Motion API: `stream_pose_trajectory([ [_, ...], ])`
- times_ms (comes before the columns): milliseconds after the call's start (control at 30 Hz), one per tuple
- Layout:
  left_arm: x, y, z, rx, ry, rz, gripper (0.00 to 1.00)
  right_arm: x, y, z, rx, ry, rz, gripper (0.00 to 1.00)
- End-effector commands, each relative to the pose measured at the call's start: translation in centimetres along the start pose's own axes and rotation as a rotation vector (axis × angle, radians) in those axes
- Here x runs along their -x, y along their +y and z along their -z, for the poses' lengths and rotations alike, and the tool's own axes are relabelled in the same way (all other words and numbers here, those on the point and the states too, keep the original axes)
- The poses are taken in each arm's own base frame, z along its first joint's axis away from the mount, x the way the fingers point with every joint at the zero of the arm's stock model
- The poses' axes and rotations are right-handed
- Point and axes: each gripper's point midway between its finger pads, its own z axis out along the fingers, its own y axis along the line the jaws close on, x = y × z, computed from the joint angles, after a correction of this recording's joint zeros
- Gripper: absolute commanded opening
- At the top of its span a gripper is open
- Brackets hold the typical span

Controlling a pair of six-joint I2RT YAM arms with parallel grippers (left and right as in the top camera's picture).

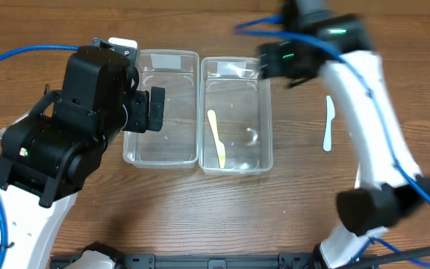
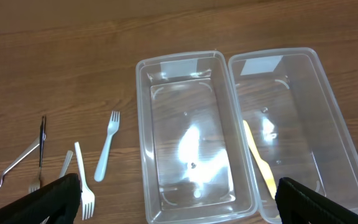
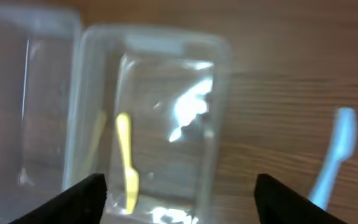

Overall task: Pack container
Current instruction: 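Carry yellow knife into the right container and release, then move right gripper to the light-blue knife and grasp it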

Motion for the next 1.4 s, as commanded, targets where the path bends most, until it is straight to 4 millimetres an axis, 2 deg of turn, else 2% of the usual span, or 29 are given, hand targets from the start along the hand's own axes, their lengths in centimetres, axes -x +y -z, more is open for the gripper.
stream_pose_trajectory([
  [0, 0.6, 0.2, 0.5, 0.002, -0.024, 0.022, 1.0, 0.4, -8.4, 4.1, -0.091, -0.064, -0.169, 0.79],
  [133, 0.6, 0.2, 0.5, 0.002, -0.024, 0.022, 1.0, -2.0, -13.3, 1.6, -0.111, 0.033, -0.253, 0.79],
  [267, 0.6, 0.2, 0.5, 0.002, -0.024, 0.022, 1.0, -4.8, -16.7, -2.7, -0.128, 0.113, -0.334, 0.8],
  [400, 0.6, 0.2, 0.5, 0.003, -0.024, 0.021, 1.0, -8.3, -17.9, -7.5, -0.114, 0.185, -0.343, 0.81],
  [633, 0.6, 0.2, 0.5, 0.002, -0.023, 0.022, 1.0, -11.6, -18.5, -12.9, -0.114, 0.193, -0.345, 0.83],
  [733, 0.6, 0.2, 0.5, 0.002, -0.023, 0.022, 1.0, -12.1, -18.8, -14.0, -0.123, 0.176, -0.342, 0.84],
  [1033, 0.5, 0.2, 0.5, 0.002, -0.022, 0.022, 1.0, -12.8, -19.7, -15.3, -0.165, 0.196, -0.349, 0.84],
  [1367, 0.5, 0.2, 0.5, 0.002, -0.02, 0.021, 1.0, -15.6, -20.3, -18.4, -0.181, 0.317, -0.363, 0.84],
])
